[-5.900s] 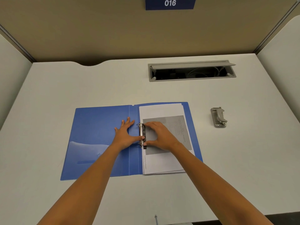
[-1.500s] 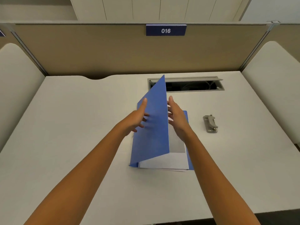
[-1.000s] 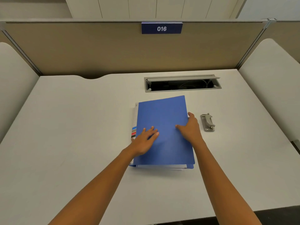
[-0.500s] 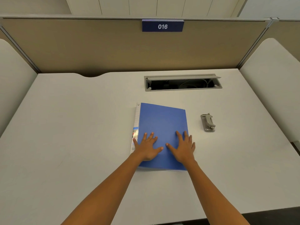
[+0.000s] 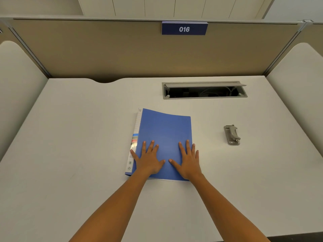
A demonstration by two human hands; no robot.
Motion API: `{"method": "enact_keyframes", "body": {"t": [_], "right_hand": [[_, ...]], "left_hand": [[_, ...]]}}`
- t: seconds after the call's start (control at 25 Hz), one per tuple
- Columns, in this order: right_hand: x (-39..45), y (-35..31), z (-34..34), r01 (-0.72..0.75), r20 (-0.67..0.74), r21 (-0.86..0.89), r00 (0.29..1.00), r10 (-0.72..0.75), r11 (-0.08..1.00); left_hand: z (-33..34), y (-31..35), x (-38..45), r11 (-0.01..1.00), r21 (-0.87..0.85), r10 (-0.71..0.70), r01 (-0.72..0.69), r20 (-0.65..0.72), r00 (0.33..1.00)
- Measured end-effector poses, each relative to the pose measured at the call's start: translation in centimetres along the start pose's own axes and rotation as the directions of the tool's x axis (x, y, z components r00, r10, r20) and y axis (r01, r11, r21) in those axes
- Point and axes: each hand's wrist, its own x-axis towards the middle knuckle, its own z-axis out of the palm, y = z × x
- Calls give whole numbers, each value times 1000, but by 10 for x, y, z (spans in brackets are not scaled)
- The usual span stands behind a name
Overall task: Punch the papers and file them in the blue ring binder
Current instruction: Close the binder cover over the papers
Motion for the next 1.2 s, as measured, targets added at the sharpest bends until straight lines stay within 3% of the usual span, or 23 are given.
{"method": "enact_keyframes", "body": {"t": [0.32, 0.56, 0.92, 1.2], "right_hand": [[9, -84, 33, 261, 87, -32, 962, -258, 965], [33, -143, 50, 384, 157, -38, 914, -374, 923], [57, -210, 69, 512, 263, -26, 832, -488, 859], [77, -219, 71, 544, 310, -6, 799, -515, 839]], "left_hand": [[-11, -79, -1, 961, -114, -260, 251, -77, 962], [-29, -151, -3, 911, -171, -387, 376, -34, 921], [-65, -237, 6, 903, -116, -416, 413, -1, 909], [-74, -243, 15, 885, -131, -451, 448, 2, 892]]}}
